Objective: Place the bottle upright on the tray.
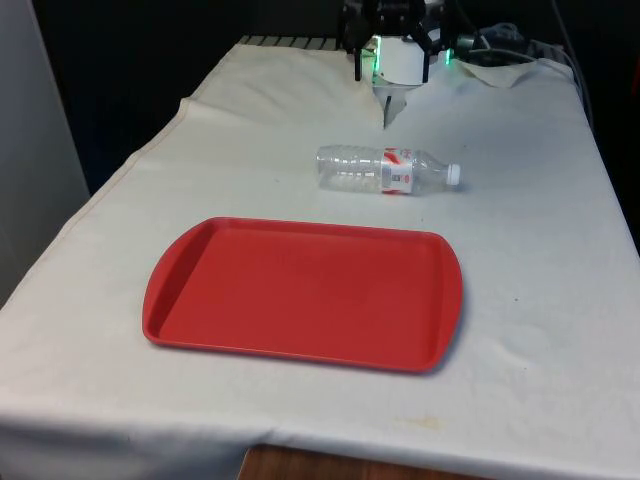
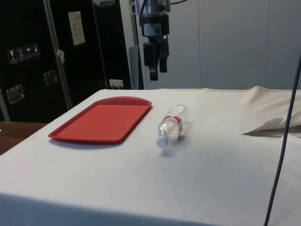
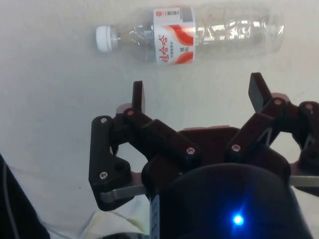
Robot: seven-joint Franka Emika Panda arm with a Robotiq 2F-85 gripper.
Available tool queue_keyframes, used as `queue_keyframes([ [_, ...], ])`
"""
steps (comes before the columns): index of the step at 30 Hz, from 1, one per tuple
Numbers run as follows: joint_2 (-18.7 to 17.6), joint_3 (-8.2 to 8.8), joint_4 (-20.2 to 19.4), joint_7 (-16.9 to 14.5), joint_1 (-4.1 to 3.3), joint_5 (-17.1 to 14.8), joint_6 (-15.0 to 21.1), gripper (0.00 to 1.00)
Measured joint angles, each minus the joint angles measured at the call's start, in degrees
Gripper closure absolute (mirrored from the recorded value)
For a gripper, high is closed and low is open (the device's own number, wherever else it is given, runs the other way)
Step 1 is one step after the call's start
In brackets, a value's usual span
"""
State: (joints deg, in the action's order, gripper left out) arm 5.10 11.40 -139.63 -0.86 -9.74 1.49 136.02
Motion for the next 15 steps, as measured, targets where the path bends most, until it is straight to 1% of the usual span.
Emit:
queue_keyframes([
  [5,0.17,0.23,-0.86,-0.34,0.00,-0.17,-0.92,0.00],
  [12,1.78,0.23,-3.32,-0.34,0.00,-0.17,-0.86,0.00],
  [15,1.83,0.29,-3.78,-0.34,0.00,-0.17,-0.74,0.00],
])
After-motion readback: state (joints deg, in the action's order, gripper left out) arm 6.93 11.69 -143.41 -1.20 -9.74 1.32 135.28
